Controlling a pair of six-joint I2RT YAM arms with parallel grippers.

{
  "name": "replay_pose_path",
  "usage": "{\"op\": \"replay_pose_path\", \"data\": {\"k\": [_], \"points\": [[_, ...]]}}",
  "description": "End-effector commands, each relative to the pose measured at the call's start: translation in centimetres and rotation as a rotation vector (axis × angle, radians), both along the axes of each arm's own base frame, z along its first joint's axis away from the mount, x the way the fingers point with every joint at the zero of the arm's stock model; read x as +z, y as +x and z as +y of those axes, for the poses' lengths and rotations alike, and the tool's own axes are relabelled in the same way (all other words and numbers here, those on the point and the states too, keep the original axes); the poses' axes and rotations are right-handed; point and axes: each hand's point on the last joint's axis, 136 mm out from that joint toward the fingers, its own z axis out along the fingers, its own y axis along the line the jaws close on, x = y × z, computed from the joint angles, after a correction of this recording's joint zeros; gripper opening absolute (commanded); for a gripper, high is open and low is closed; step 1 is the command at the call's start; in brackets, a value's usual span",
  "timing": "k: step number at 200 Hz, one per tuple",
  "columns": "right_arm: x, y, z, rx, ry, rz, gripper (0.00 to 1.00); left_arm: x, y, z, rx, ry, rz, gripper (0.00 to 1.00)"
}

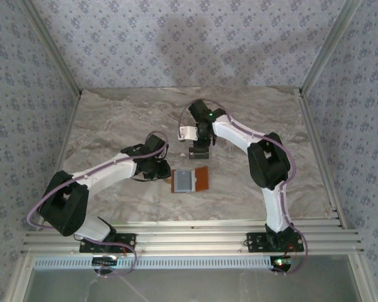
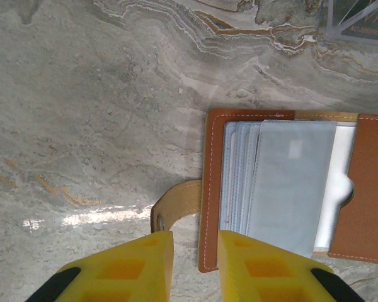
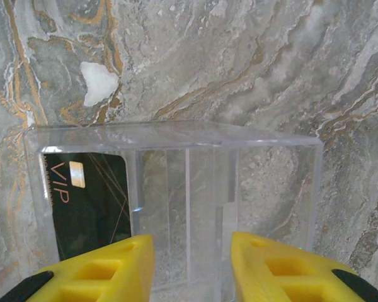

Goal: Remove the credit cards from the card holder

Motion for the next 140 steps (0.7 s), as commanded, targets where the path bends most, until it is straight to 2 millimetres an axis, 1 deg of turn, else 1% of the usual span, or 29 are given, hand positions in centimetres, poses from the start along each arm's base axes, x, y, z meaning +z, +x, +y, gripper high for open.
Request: {"op": "replay_pose_path", "data": {"k": [1,15,36,53,68,89,106,140], "points": [[0.5,-0.1,0.1,0.001,0.008,-0.009,0.38,0.1,0.2,0.1,0.011,-0.001,-0.003,0.26],[1.6,0.1,0.2,-0.018,0.023,-0.027,0.38,0.2,0.2,0.1,0.008,0.0,-0.002,0.26],[4.4,0.4,0.3,-0.095,0.081,-0.048,0.38,0.3,0.3,0.0,0.006,-0.003,-0.008,0.26],[6.3,-0.1,0.5,-0.191,0.15,-0.017,0.38,0.3,0.4,-0.2,-0.001,-0.005,-0.007,0.26],[7.4,-0.5,0.3,-0.288,0.2,0.007,0.38,0.3,0.6,-0.4,-0.005,-0.008,-0.006,0.25],[8.4,-1.8,0.6,-0.468,0.313,0.094,0.38,0.1,0.8,-0.9,-0.013,-0.035,0.005,0.24],[8.8,-3.0,0.8,-0.632,0.406,0.178,0.36,-0.2,1.0,-1.3,-0.016,-0.058,0.019,0.23],[8.6,-6.0,1.2,-0.916,0.575,0.375,0.32,-0.7,1.3,-1.8,-0.021,-0.081,0.039,0.22]]}}
